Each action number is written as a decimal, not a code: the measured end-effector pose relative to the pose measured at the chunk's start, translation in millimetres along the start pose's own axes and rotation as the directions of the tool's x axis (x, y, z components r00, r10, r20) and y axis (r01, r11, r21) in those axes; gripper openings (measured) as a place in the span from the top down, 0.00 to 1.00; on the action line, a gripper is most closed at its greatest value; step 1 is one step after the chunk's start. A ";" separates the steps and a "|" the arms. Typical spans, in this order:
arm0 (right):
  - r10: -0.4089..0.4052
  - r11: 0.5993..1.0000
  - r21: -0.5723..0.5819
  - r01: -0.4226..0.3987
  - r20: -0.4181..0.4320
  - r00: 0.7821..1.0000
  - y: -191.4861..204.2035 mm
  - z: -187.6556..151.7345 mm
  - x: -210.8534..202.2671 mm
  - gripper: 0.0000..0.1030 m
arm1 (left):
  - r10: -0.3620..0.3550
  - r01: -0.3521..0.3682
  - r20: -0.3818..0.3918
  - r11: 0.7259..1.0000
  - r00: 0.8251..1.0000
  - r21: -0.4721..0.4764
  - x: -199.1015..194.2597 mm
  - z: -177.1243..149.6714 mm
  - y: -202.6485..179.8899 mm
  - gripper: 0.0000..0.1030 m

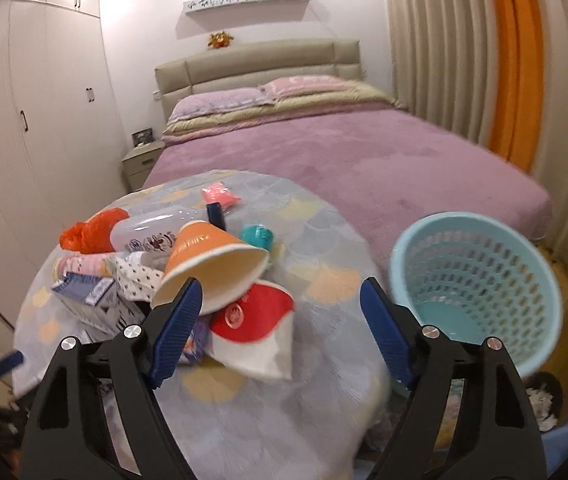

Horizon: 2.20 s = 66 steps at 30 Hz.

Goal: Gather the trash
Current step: 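Grasp the white milk carton with the left tool while the right tool grasps the orange paper cup, then carry the carton and cup over the blue basket and open both tools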

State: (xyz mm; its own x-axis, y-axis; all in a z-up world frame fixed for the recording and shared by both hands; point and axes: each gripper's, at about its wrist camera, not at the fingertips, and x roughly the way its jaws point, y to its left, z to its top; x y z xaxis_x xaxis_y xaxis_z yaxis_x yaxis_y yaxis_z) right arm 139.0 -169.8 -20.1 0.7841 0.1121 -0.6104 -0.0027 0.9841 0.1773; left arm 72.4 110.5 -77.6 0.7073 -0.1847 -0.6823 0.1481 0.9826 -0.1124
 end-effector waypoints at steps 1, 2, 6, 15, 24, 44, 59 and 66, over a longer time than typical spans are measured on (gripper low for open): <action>0.018 1.000 0.010 -0.018 -0.022 1.000 -0.4 2.9 8.2 0.25 | -0.001 0.001 -0.011 1.000 1.000 0.004 4.4 0.3 -0.8 0.08; 0.034 0.999 0.019 -0.033 -0.040 0.999 -0.9 4.7 14.4 0.25 | -0.003 0.003 -0.019 1.000 1.000 0.009 7.8 0.0 -2.0 0.08; 0.098 0.993 0.067 -0.093 -0.087 0.991 -2.5 10.7 37.8 0.24 | 0.000 0.002 -0.045 0.999 0.999 0.037 17.6 -0.8 -8.6 0.13; 0.173 0.979 0.134 -0.152 -0.163 0.971 3.7 19.9 71.7 0.18 | 0.018 -0.010 -0.095 0.996 0.995 0.085 33.7 -2.0 -21.4 0.23; 0.180 0.984 0.044 -0.175 -0.200 0.963 27.4 22.8 84.6 0.31 | 0.003 0.008 -0.120 0.996 0.993 0.091 40.7 -2.6 -22.9 0.42; 0.160 0.986 -0.017 -0.165 -0.165 0.973 72.8 42.8 78.9 0.43 | -0.037 0.043 -0.096 0.997 0.995 0.068 40.4 -3.8 -24.6 0.46; 0.138 0.990 0.003 -0.141 -0.224 0.965 94.9 33.6 103.2 0.49 | -0.061 0.066 -0.089 0.996 0.994 0.053 41.3 -3.4 -17.7 0.47; 0.161 0.987 0.051 -0.153 -0.234 0.959 75.1 27.2 93.1 0.59 | -0.071 0.074 -0.045 0.996 0.996 0.056 24.9 1.2 -21.8 0.47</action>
State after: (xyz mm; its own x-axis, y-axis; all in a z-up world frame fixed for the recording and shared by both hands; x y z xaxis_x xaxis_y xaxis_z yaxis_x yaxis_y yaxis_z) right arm 228.6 -89.2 -42.6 0.6060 0.2979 -0.7375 -0.0907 0.9471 0.3080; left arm 87.6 84.4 -91.3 0.6633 -0.2529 -0.7043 0.2382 0.9636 -0.1217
